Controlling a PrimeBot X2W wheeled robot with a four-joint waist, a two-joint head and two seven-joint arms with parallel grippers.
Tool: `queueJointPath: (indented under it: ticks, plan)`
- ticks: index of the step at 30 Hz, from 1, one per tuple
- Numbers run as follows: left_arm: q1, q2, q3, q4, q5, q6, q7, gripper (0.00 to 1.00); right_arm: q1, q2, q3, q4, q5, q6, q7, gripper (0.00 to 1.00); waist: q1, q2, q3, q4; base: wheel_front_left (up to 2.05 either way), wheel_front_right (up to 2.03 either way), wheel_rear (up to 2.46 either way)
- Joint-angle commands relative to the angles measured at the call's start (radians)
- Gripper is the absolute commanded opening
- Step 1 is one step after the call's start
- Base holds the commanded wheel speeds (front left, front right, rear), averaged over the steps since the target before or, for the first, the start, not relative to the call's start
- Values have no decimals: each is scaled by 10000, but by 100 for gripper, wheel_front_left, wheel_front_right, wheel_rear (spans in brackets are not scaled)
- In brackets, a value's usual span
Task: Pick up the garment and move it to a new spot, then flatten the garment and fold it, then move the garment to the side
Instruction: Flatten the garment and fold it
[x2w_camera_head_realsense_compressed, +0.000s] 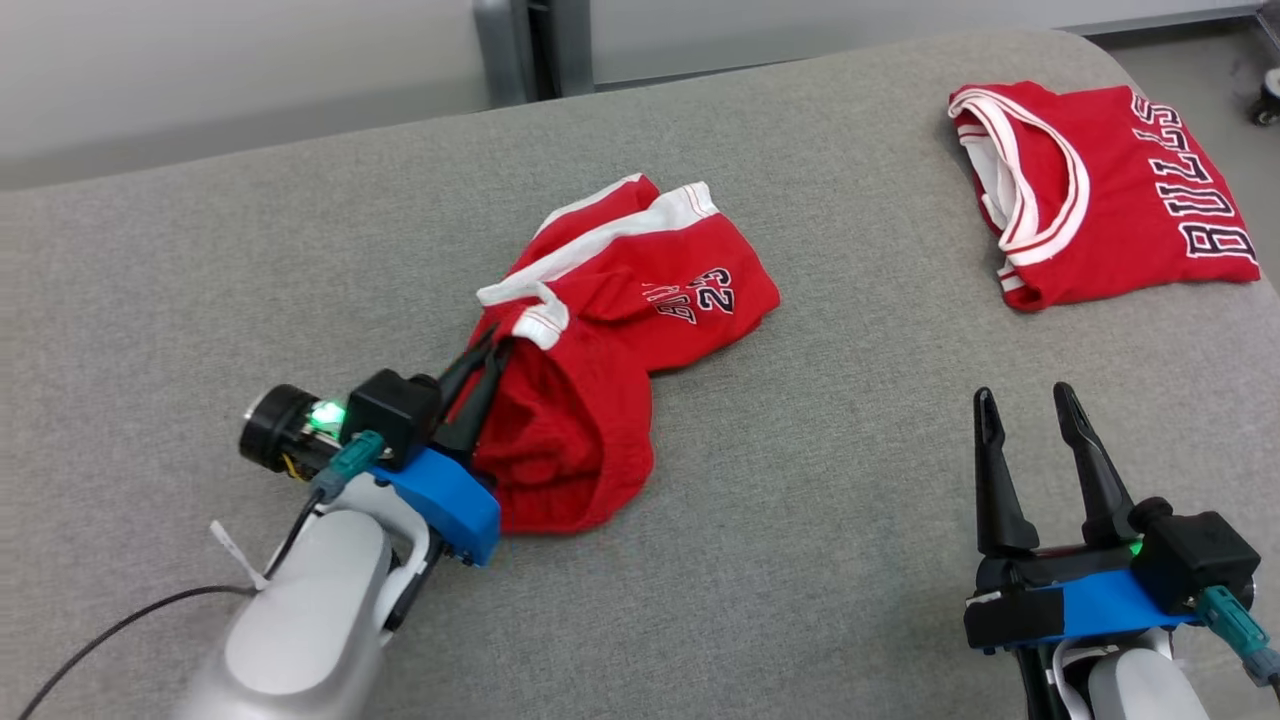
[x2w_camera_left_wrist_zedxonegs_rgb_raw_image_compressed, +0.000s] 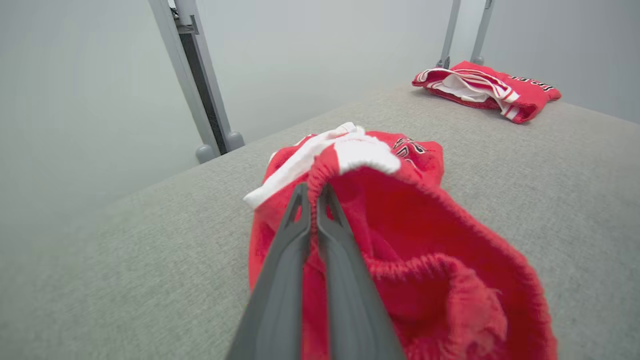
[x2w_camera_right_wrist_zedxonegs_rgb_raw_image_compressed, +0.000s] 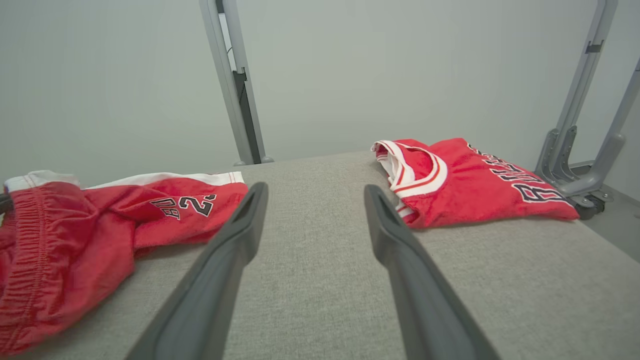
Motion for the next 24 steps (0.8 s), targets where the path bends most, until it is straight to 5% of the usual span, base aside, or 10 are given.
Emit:
queueJointPath:
  ticks: [1,12,24]
  plan:
    - [76,222,204,-307,-30,93,-51,0,106,18,-5,-6,-94,-8,5,100,-1,0,-190,246,0,0,0]
    - [1322,1206,1226,-2231,-71,455,-57,0,428,16,-3,74,-145,-8,4,100,-1,0,-670,955,0,0,0]
    - [3854,527,798,-3266,-143,265,-60,0,609,16,-58,138,-174,-8,6,100,-1,0,-941,1401,0,0,0]
